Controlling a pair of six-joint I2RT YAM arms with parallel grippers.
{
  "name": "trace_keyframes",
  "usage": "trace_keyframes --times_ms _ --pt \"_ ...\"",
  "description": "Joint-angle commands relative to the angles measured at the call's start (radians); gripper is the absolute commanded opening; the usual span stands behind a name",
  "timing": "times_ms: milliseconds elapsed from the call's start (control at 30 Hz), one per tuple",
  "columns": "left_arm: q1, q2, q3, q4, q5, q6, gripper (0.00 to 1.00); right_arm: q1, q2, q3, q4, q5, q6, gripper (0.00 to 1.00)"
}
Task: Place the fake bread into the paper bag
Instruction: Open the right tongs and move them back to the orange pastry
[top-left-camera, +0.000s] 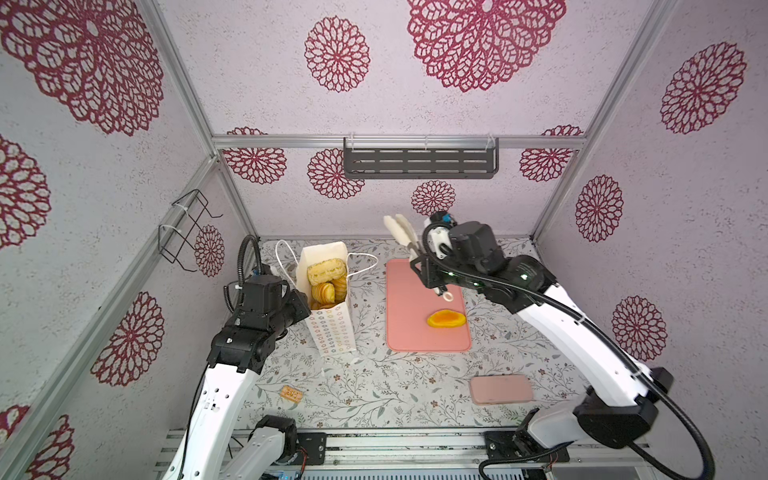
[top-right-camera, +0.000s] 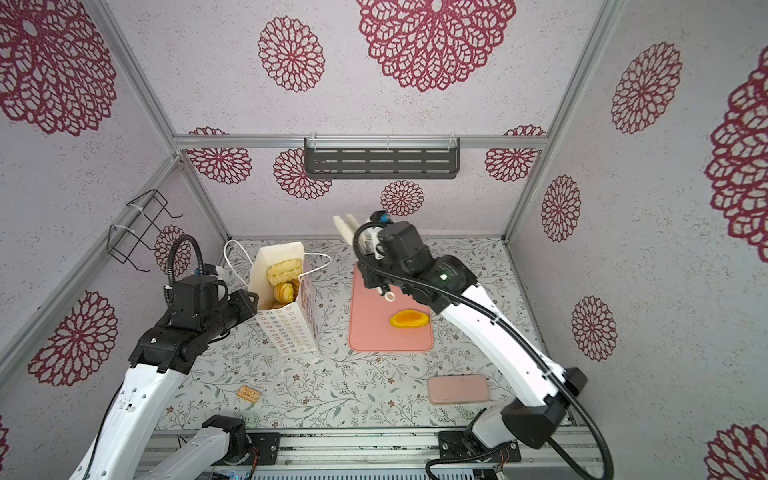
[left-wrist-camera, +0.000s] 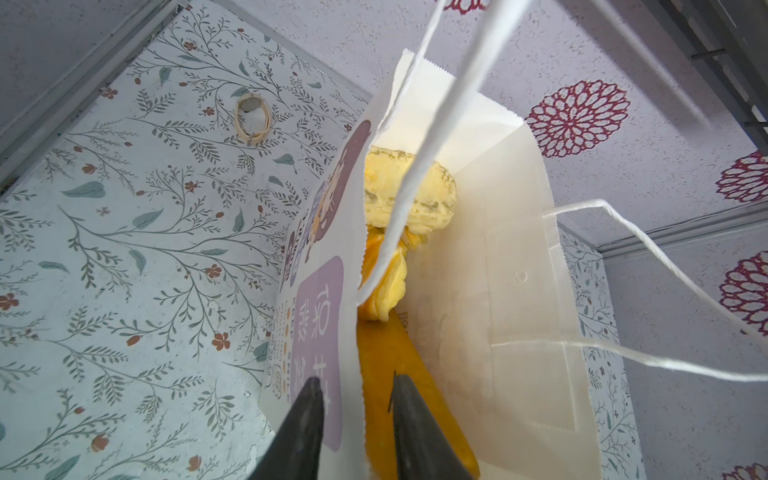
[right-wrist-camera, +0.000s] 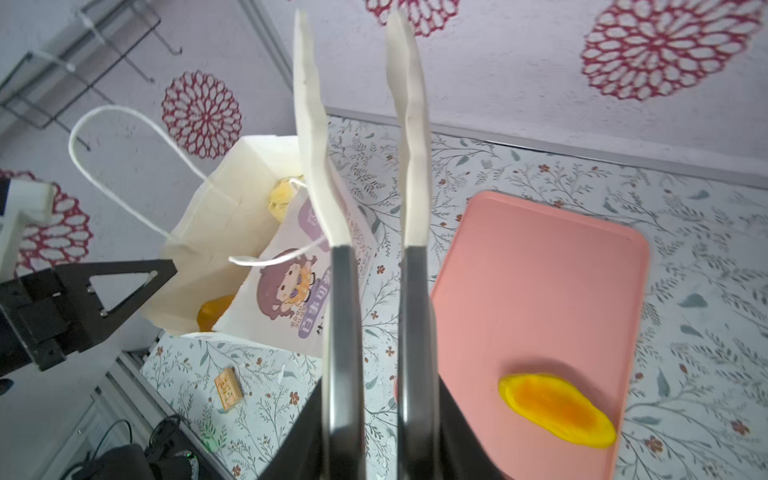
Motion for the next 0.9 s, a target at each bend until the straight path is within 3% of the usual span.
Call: trace_keyframes --times_ms 0,267,467,733,867 --pt "-0.004 0.004 0.028 0.012 -0.001 0.012 0.35 -0.107 -0.124 -0.169 0.045 -0.062 0.11 0.35" --pt "-0.004 0.002 0.031 0.018 -0.001 0.019 0.39 -0.31 -0.31 -0.575 0.048 -0.264 0.214 0.33" --pt "-0.004 -0.002 0.021 0.03 0.006 0.018 0.39 -0.424 -0.39 -0.83 0.147 -0.499 0.311 0.32" --pt "-0.004 -0.012 0.011 0.031 0.005 0.018 0.39 -0.569 -0.449 -1.049 0.296 -0.754 0.458 0.33" --pt "-0.005 -0.021 0.005 0.029 0.002 0.017 0.4 -0.621 -0.461 -1.109 0.328 -0.808 0.496 0.33"
